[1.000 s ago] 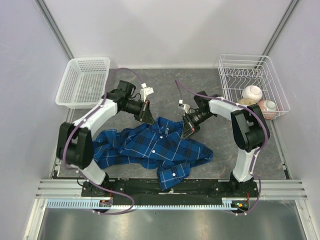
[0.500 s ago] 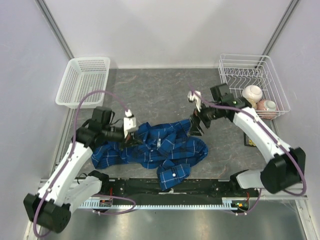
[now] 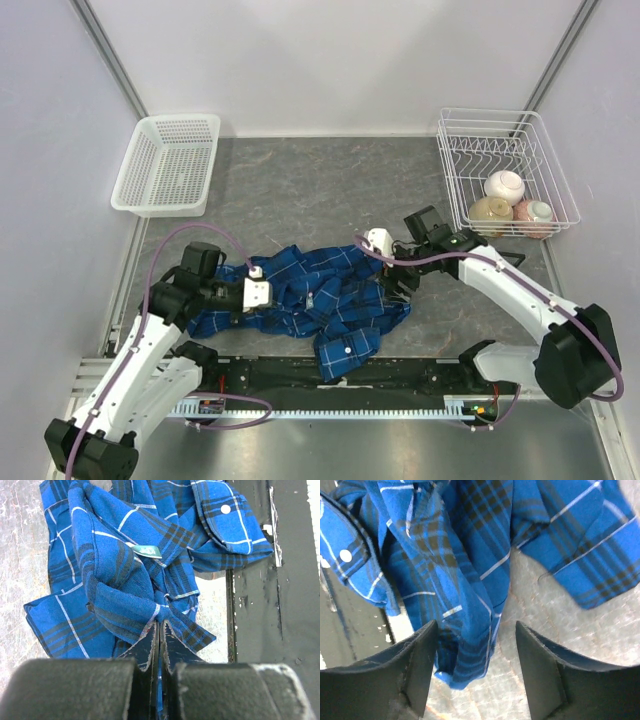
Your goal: Pin the brooch onto the clothing
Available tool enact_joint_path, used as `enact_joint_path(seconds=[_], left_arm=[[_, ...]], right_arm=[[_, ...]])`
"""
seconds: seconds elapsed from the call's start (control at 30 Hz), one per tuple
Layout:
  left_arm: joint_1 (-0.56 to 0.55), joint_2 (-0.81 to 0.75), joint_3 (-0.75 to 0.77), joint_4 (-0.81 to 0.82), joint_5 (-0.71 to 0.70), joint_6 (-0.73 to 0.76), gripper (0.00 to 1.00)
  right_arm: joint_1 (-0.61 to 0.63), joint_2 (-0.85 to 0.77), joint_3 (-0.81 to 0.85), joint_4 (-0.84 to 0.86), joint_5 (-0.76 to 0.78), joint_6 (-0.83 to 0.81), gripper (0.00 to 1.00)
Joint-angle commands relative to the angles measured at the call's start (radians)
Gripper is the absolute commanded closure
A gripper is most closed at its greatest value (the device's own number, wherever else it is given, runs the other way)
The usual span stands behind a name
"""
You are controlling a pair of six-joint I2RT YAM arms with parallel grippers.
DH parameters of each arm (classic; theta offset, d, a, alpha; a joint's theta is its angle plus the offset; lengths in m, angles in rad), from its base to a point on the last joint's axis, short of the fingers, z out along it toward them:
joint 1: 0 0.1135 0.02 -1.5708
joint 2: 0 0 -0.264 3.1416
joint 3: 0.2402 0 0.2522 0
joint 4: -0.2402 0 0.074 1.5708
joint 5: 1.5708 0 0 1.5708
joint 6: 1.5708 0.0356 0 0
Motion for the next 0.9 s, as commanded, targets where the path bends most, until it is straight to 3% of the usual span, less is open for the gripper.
enact_joint_path(seconds=[0.0, 0.07, 0.13, 0.2, 0.3, 0.4, 0.5, 0.53, 0.63, 0.7, 0.8, 0.83, 0.87], left_arm=[[0.0, 0.0, 0.0, 0.029, -0.015, 0.076, 0.97], [-0.002, 0.009, 0.023, 0.039, -0.01, 0.071, 0.97], [-0.002, 0.047, 0.087, 0.033, 0.001, 0.091, 0.97], [-0.003, 0.086, 0.142, 0.033, 0.017, 0.094, 0.97], [-0.018, 0.167, 0.248, 0.012, 0.07, 0.096, 0.95], [-0.138, 0.193, 0.284, -0.02, 0.094, 0.064, 0.97], [-0.433, 0.163, 0.215, -0.079, -0.051, 0.082, 0.94], [-0.524, 0.143, 0.172, -0.08, -0.092, 0.092, 0.79], [-0.499, 0.109, 0.185, -0.071, -0.204, -0.017, 0.37], [-0.433, 0.085, 0.205, -0.07, -0.233, -0.032, 0.34], [-0.173, 0.081, 0.236, -0.072, -0.113, 0.022, 0.29], [-0.059, 0.142, 0.262, -0.089, -0.085, 0.099, 0.28], [-0.02, 0.188, 0.28, -0.106, -0.065, 0.138, 0.28]], right_arm=[[0.055, 0.009, 0.002, 0.154, 0.104, 0.082, 0.6], [0.055, 0.04, 0.028, 0.194, 0.203, 0.113, 1.0], [0.015, 0.058, 0.103, 0.213, 0.247, 0.144, 1.0], [-0.075, 0.089, 0.21, 0.228, 0.199, 0.158, 1.0], [-0.109, 0.109, 0.34, 0.23, 0.166, 0.149, 1.0], [-0.112, 0.076, 0.35, 0.225, 0.108, 0.133, 1.0], [-0.111, -0.003, 0.22, 0.222, 0.066, 0.057, 1.0], [-0.112, -0.021, 0.183, 0.224, 0.067, 0.029, 1.0], [-0.117, -0.137, 0.018, 0.245, 0.096, -0.136, 1.0], [-0.117, -0.246, -0.08, 0.291, 0.104, -0.184, 1.0], [-0.115, -0.332, -0.138, 0.303, 0.095, -0.186, 1.0], [-0.117, -0.343, -0.142, 0.302, 0.1, -0.177, 1.0], [-0.115, -0.342, -0.142, 0.296, 0.106, -0.164, 1.0]])
